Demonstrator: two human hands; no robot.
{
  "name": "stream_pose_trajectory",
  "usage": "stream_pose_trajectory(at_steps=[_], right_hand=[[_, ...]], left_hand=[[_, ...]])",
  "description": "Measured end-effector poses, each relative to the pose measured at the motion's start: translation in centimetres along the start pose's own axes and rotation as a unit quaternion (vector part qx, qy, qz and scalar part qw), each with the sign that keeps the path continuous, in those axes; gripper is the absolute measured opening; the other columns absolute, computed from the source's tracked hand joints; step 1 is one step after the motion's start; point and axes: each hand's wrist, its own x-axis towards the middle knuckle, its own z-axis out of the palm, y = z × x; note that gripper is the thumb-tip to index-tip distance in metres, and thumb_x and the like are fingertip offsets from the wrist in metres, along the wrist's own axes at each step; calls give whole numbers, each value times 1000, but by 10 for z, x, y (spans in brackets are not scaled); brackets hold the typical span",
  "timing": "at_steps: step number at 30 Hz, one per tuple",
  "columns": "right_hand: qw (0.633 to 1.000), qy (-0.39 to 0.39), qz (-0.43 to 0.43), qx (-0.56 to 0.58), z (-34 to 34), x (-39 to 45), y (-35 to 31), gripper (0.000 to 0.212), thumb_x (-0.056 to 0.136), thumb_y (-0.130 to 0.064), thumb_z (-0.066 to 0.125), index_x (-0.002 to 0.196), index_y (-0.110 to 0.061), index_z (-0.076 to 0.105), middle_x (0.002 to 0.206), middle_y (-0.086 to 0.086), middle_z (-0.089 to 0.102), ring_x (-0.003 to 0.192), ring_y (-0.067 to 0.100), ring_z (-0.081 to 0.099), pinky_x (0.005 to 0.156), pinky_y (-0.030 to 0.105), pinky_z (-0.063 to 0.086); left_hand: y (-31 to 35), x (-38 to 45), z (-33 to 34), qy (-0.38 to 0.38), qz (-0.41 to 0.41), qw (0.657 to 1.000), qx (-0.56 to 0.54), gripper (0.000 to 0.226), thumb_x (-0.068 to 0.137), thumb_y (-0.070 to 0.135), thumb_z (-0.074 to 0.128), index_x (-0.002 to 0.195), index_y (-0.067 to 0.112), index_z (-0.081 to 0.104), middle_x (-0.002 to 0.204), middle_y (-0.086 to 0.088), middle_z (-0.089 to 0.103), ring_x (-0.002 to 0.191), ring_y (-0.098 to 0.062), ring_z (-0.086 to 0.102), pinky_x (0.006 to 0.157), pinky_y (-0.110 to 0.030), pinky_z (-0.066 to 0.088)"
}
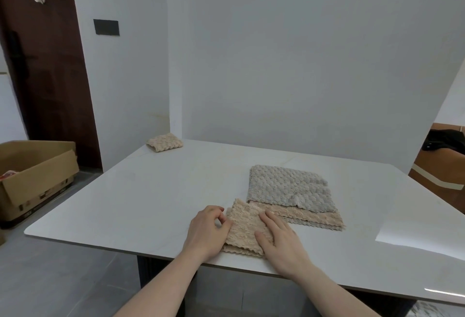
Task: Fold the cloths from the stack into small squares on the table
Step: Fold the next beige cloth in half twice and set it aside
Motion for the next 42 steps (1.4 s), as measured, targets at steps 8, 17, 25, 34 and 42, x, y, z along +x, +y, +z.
stream_pose_trajectory(at_steps=[8, 17, 25, 34, 42], right_hand=[[997, -51, -7, -64, 6, 4, 3, 62, 104, -57, 25, 162, -36, 16, 169, -18, 3, 156, 7, -4, 128, 37, 5], [995, -68, 5, -67, 4, 2, -1, 62, 103, -57, 24, 161, -40, 10, 170, -17, -2, 157, 13, -5, 128, 41, 1], [995, -77, 12, -68, 3, 0, -3, 65, 103, -56, 22, 162, -34, 6, 170, -13, -5, 158, 16, -6, 128, 44, -1], [997, -56, 8, -46, 5, -1, -3, 68, 102, -56, 22, 163, -30, 7, 170, -12, -1, 158, 13, -2, 129, 40, 0], [982, 109, 84, 127, -8, -7, -2, 54, 98, -54, 47, 147, -32, 43, 148, -13, 47, 128, 9, 53, 108, 38, 44]], left_hand=[[-2, -4, 0, -5, 23, 1000, -15, 15, 83, 35, 66, 97, 37, 60, 140, 24, 42, 131, -6, 43, 107, -31, 37], [3, -9, 3, -153, 100, 976, 121, 52, 103, 50, 33, 154, 45, 32, 163, 33, 5, 153, -3, 3, 126, -36, 9], [9, -10, 4, -115, 52, 981, 150, 51, 103, 51, 28, 153, 41, 38, 160, 29, 26, 153, -6, 15, 125, -34, 9], [6, -7, 6, -127, 25, 975, 179, 58, 103, 39, 24, 160, 29, 23, 166, 16, 22, 155, -11, 11, 127, -38, 6], [7, -10, -3, -25, -27, 997, 67, 59, 102, 59, 32, 150, 26, 42, 156, 10, 42, 144, -11, 33, 122, -33, 23]])
